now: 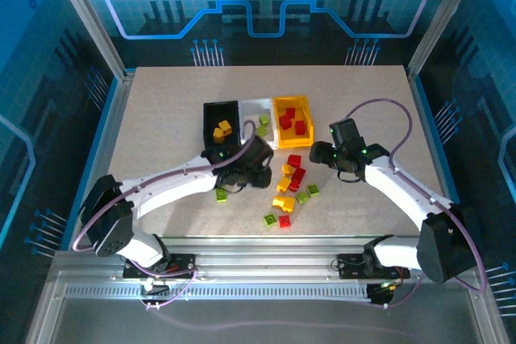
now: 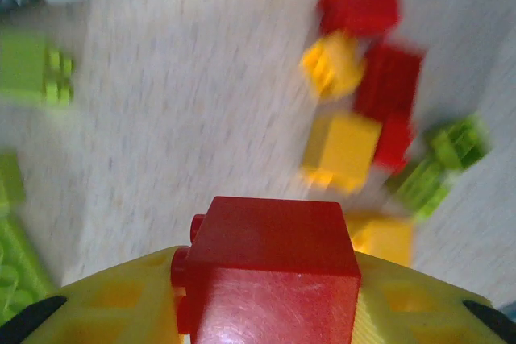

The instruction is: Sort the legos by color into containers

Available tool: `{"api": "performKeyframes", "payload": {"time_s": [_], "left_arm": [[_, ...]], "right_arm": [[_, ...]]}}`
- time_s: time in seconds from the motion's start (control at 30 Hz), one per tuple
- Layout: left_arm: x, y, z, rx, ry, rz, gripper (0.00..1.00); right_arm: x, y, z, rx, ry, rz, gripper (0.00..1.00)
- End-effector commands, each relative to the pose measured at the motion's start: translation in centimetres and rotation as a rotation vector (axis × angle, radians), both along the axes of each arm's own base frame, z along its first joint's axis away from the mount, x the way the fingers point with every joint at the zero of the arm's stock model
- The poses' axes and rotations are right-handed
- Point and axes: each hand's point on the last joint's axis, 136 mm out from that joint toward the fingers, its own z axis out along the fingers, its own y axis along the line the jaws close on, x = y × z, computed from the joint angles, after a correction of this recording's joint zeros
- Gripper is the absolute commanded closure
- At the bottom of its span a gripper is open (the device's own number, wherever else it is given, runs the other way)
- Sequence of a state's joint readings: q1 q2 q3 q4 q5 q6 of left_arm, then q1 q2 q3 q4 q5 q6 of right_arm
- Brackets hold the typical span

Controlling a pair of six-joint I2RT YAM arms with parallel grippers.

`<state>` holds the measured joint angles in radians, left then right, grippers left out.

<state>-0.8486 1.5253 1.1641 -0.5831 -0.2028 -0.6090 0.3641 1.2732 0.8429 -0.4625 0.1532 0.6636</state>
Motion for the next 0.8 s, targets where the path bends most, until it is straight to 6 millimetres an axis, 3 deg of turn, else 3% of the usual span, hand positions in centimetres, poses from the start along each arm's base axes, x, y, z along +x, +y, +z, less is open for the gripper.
{"api": "performKeyframes", "payload": {"time_s": [0.0,0.17,0.4,0.6,0.77], "left_arm": [[4.8,-3.4,3.6,-0.101,-0.146,-0.013,0.65],[11.2,-6.8,4.5,-0.168,-0.203,0.023,0.65],[18.4,-9.5,3.0,-0.165,-0.228,0.087,0.66],[21.8,-10.2,0.6,-0.054,-0.248,0.121,0.68],[22.2,-10.2,-1.8,0.02,-0.22,0.105,0.69]], "right_arm": [[-0.3,-1.0,-0.4,-0.002,0.012,-0.04,0.22],[-0.7,-1.4,-0.7,-0.006,0.017,-0.05,0.22],[-1.1,-2.1,-0.4,-0.009,0.011,-0.06,0.22],[-1.3,-2.7,-0.2,-0.007,0.004,-0.071,0.22],[-1.4,-3.2,-0.1,0.001,0.001,-0.083,0.22]]}}
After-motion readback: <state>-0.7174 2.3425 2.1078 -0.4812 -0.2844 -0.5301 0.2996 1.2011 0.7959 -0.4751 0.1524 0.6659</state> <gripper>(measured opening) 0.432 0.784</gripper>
